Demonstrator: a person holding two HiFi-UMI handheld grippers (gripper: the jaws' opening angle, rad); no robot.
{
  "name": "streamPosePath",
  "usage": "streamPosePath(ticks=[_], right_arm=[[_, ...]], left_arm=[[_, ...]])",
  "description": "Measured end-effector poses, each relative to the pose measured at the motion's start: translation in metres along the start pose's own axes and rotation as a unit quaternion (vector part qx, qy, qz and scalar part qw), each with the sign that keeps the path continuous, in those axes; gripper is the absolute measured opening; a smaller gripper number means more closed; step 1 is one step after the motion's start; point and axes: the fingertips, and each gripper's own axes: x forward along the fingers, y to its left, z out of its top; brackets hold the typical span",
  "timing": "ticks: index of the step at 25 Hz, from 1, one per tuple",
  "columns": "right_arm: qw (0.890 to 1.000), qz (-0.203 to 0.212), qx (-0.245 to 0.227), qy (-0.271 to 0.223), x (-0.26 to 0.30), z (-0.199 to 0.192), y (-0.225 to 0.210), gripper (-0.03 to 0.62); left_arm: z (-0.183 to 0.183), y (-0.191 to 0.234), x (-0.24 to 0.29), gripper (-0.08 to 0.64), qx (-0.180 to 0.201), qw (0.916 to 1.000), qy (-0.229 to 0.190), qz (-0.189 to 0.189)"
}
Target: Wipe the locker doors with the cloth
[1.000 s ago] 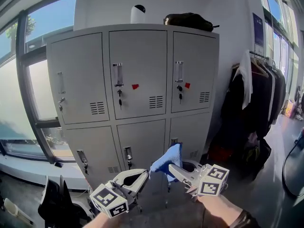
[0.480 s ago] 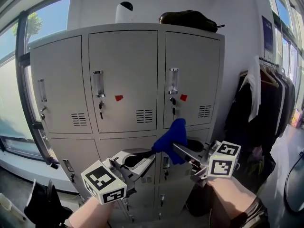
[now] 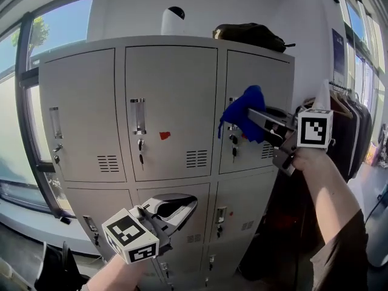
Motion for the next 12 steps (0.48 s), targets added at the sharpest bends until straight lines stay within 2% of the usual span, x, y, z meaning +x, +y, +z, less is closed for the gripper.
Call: streamPosePath(ticks=[2, 5, 8, 9, 12], right_arm=[[1.000, -0.016, -0.015, 0.005, 0.008, 0.024, -0.020, 0.057], [0.999, -0.034, -0.008, 0.013, 0.022, 0.050, -0.046, 0.057], [0.991, -0.125, 0.026, 0.033, 0.025, 0.059, -0.083, 0.057], [0.989, -0.139, 0.026, 0.037, 0.029, 0.062, -0.089, 0.057], [0.992, -0.119, 0.012, 0.038, 0.053, 0.074, -0.089, 0.057]], left_arm=[[-0.005, 0.008, -0.010, 0.008, -0.006, 1.0000, -0.001, 0.006], [-0.015, 0.013, -0.020, 0.008, -0.018, 0.9998, 0.001, 0.009], [-0.026, 0.015, -0.028, 0.008, -0.027, 0.9995, 0.010, 0.011], [-0.029, 0.016, -0.030, 0.008, -0.030, 0.9994, 0.012, 0.013], [-0.035, 0.017, -0.033, 0.008, -0.035, 0.9991, 0.018, 0.015]])
